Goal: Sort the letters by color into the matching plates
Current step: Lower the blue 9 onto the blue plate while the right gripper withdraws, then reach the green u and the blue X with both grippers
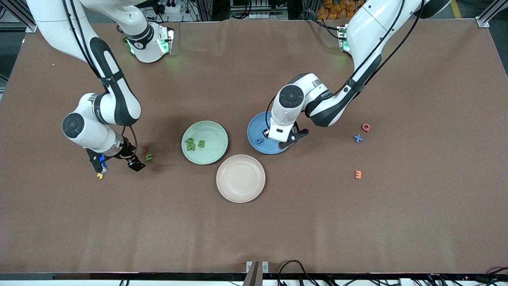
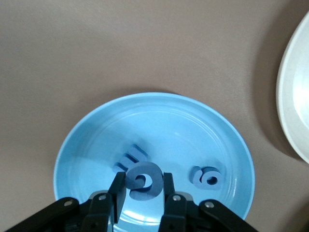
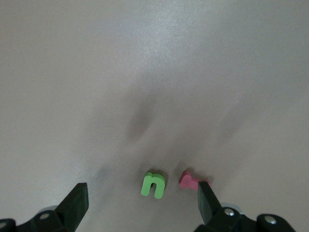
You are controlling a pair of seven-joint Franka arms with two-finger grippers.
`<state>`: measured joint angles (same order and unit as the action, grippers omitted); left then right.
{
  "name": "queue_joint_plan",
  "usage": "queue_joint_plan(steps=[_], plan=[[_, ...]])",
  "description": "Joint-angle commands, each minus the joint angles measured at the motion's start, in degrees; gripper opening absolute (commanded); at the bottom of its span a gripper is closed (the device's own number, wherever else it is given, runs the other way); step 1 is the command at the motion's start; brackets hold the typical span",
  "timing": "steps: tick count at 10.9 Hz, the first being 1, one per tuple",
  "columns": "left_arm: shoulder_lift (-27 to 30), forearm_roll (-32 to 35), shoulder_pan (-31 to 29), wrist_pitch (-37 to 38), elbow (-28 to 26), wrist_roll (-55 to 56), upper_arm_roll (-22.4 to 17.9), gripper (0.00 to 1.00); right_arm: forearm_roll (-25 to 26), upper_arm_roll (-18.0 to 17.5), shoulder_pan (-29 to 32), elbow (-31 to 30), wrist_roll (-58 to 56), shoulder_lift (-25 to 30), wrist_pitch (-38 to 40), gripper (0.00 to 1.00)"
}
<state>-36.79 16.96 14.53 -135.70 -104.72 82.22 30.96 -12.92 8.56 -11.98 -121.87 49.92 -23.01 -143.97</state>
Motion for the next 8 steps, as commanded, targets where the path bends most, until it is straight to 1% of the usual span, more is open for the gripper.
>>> queue_joint_plan(steps=[1,2,3,4,5,6,7,8], plan=[[-2.59,-0.34,2.17,1.41,4.16,1.45,-0.64,0.0,0.18,-0.29,0.03,0.93,2.64,-0.71,-0.26,1.0],[-2.85,-0.43,3.04,1.41,4.26,1.45,-0.81,0.07,0.27,-0.21,-0.06,0.93,4.04,-0.98,-0.35,1.0],[-2.94,-0.43,3.92,1.41,4.43,1.45,-1.16,0.13,0.96,-0.29,-0.15,1.54,3.27,-1.15,-0.26,1.0],[-2.94,-0.43,4.45,1.41,5.04,1.36,-1.86,0.2,2.02,-0.29,-0.23,2.85,-0.13,-2.11,0.09,1.0],[-3.38,-0.43,4.54,1.41,5.22,1.36,-1.95,0.26,3.33,-0.29,-0.32,3.21,-8.35,-2.21,0.44,1.0],[-3.47,-0.43,4.98,1.41,5.57,1.36,-1.95,0.6,3.26,-0.38,-0.5,3.22,-15.91,-2.21,0.44,1.0],[-3.64,-0.26,5.25,1.41,5.84,1.1,-2.04,1.0,3.17,-0.38,-0.59,3.22,-21.12,-2.38,0.09,1.0],[-3.73,-0.34,5.34,1.41,6.01,1.36,-2.04,1.0,3.17,-0.47,-0.76,3.22,-27.18,-2.56,-0.08,1.0]])
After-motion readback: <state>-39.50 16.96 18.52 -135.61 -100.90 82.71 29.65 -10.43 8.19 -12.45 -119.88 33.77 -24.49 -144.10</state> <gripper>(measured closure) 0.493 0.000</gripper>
